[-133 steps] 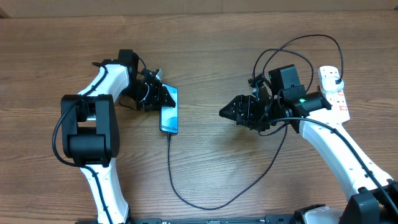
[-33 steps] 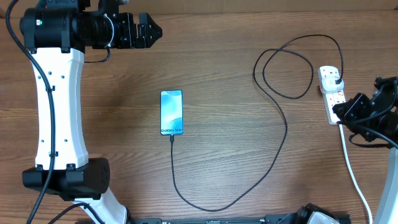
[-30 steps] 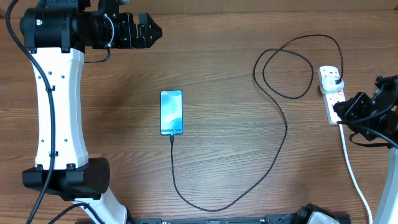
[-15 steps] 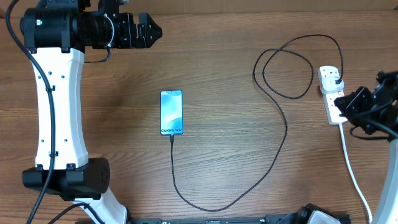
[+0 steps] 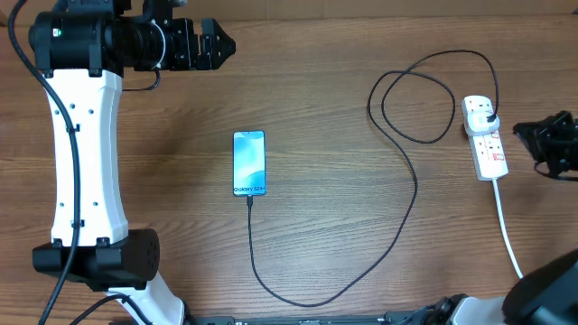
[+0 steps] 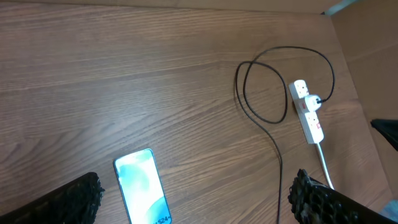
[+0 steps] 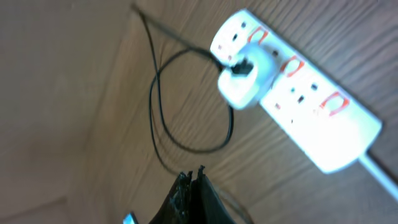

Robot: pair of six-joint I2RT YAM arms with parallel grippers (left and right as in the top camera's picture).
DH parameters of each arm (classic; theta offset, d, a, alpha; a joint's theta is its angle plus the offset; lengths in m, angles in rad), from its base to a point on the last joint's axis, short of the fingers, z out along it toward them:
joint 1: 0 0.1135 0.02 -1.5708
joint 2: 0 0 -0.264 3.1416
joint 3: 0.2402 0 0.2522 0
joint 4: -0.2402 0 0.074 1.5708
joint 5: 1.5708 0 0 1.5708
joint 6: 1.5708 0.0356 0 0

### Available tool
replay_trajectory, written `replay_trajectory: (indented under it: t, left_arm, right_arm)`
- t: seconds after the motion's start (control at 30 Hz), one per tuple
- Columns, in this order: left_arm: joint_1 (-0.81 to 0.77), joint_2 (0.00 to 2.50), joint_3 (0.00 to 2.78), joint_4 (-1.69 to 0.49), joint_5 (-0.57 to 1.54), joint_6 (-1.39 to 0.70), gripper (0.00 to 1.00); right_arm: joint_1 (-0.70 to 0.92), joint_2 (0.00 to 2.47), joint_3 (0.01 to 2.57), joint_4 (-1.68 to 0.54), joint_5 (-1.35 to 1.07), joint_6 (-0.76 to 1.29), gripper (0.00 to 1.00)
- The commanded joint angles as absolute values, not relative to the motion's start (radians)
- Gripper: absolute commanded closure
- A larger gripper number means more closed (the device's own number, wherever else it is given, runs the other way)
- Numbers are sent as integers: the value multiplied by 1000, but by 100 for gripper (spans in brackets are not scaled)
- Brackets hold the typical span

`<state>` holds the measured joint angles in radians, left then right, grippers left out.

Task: Plug charger to phone and switch on socket
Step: 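Position the right gripper over the power strip switch beside the charger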

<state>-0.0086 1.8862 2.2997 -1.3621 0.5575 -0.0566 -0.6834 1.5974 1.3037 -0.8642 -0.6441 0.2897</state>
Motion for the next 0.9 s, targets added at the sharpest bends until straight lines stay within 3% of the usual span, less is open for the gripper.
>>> replay_trajectory:
  t: [0.0, 0.33, 0.87]
  left_arm:
    - [-7, 1890, 2312, -1361, 566, -60, 0]
    - [-7, 1890, 2312, -1361, 566, -60, 0]
    - [-7, 1890, 2312, -1361, 566, -60, 0]
  right_arm:
    - [-702, 1665, 1330, -799, -687, 318, 96]
    - [-779, 1828, 1329, -651, -687, 497, 96]
    - [-789, 2017, 1329, -484, -833, 500, 96]
